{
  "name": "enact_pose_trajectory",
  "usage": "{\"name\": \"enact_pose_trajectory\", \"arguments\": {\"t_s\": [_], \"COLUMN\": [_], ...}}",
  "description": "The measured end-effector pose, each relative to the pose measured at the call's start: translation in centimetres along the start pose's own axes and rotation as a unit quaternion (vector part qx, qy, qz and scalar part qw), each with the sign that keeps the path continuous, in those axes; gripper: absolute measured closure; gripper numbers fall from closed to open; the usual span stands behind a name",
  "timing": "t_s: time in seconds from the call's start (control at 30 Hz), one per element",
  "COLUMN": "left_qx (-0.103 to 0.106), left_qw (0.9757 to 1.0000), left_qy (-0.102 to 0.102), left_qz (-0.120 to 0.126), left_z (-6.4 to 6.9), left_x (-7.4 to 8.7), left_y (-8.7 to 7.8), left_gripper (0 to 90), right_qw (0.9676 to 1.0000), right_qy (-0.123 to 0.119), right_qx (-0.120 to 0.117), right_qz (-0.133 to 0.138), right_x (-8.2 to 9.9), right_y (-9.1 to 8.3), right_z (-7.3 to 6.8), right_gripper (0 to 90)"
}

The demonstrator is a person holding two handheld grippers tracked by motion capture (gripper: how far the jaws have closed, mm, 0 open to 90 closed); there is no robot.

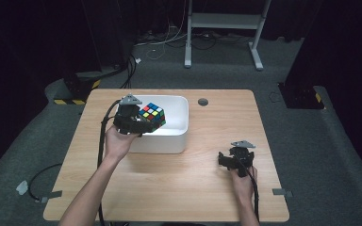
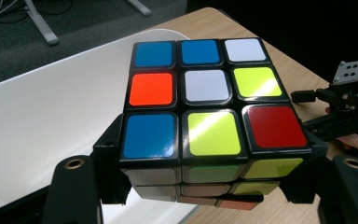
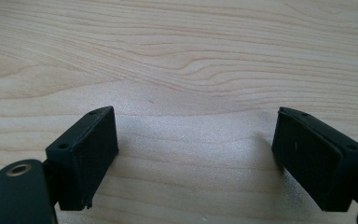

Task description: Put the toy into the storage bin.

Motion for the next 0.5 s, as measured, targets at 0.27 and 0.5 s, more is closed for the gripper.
{"name": "enact_pose_trajectory", "arguments": {"t_s": [0.27, 0.5], "left_qx": [-0.004, -0.007], "left_qw": [0.9999, 0.9999], "left_qy": [-0.009, -0.016], "left_qz": [-0.001, -0.001], "left_z": [-0.55, -0.99], "left_x": [-0.07, -0.1], "left_y": [0.44, 0.63], "left_gripper": [33.4, 33.4], "right_qw": [1.0, 1.0], "right_qy": [0.001, 0.001], "right_qx": [0.0, 0.0], "right_qz": [0.0, 0.0], "right_x": [0.0, 0.0], "right_y": [0.0, 0.0], "right_z": [-0.01, -0.01], "right_gripper": [14.1, 14.1]}}
Point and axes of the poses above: each handheld gripper's, and its own axes: y roughly forward along the jaws, x roughly out of its underside, z roughly to its right, the point moved 1 cm from there along y, roughly forward along the jaws, and after that the axes turned 12 degrees about -z, right-handed, at the moved point
